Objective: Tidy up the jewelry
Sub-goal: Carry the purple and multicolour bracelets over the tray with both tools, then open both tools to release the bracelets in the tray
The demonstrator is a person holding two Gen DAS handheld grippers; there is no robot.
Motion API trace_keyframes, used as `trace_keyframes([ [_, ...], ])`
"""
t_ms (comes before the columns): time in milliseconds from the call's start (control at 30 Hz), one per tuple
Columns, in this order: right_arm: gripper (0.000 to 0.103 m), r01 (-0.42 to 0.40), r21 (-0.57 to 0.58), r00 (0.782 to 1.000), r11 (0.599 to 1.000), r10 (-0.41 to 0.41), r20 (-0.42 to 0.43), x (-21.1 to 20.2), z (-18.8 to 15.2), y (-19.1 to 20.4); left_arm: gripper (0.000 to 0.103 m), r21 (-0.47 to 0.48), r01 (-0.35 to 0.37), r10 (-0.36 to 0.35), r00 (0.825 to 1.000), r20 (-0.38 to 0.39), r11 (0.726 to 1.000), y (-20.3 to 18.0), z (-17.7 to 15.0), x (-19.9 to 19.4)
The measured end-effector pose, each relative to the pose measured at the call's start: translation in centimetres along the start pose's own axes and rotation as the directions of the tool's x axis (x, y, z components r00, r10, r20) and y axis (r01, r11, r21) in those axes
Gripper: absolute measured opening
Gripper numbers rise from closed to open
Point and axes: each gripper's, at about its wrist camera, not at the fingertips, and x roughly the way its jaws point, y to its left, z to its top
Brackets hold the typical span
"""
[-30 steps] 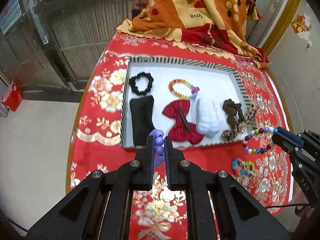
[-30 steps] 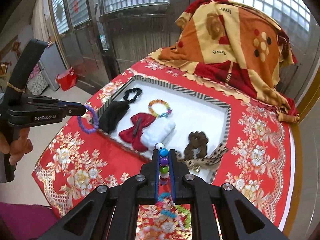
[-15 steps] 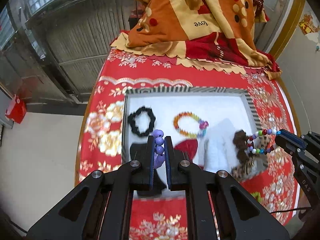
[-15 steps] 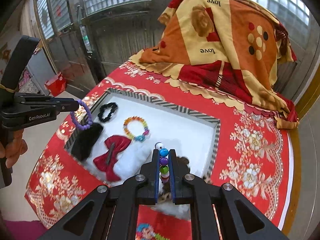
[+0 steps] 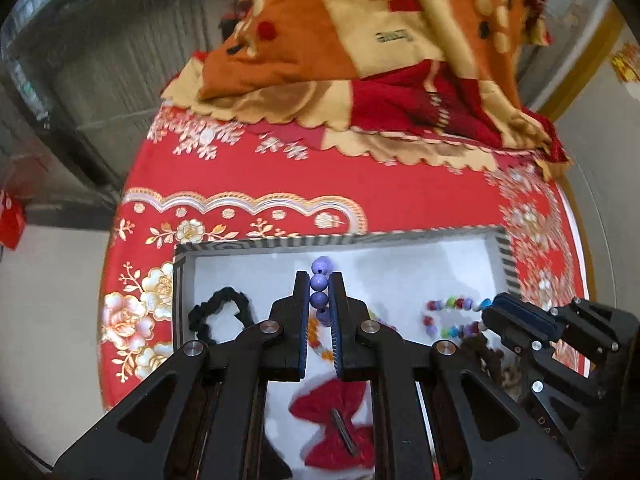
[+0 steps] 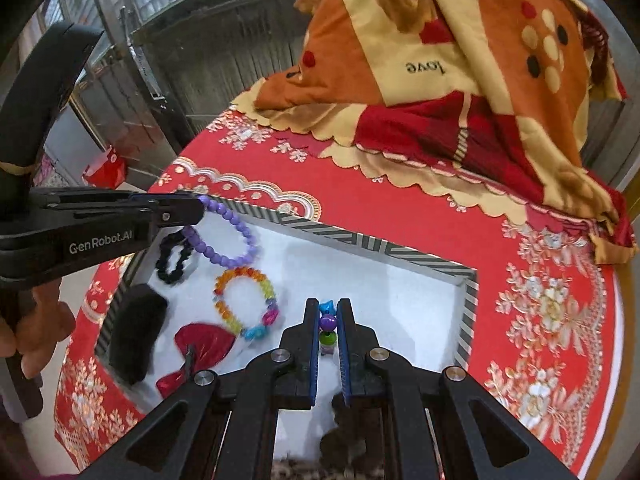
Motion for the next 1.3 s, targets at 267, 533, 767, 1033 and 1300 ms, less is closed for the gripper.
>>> trace_keyframes([
  [267, 0.008, 0.016, 0.044, 0.998, 0.999, -0.013, -0.058, 3.8, 0.4, -2.9, 0.008, -0.072, -0.066, 0.060, 0.995, -0.081, 0.995, 3.9, -0.6, 4.1],
  [533, 0.008, 0.028, 0.099, 0.997, 0.995, -0.020, -0.078, 6.1, 0.5, -5.2, 0.008, -0.090, -0.083, 0.073, 0.992, -0.101, 0.992, 4.3, -1.2, 5.1],
  [767, 0.011, 0.028, 0.117, 0.998, 0.993, -0.022, -0.058, 5.5, 0.4, -5.7, 0.018, -0.086, -0.096, 0.087, 0.991, -0.099, 0.992, 4.0, -1.6, 4.9],
  [1033, 0.023, 0.007, 0.139, 0.999, 0.990, -0.001, -0.040, 3.5, -0.5, -5.1, 0.048, -0.074, -0.097, 0.091, 0.993, -0.074, 0.993, 3.4, -2.2, 3.7],
  [1300, 0.025, 0.006, 0.154, 1.000, 0.988, -0.002, -0.027, 1.4, -1.8, -4.3, 0.050, -0.054, -0.116, 0.114, 0.993, -0.037, 0.992, 2.9, -3.0, 2.1],
])
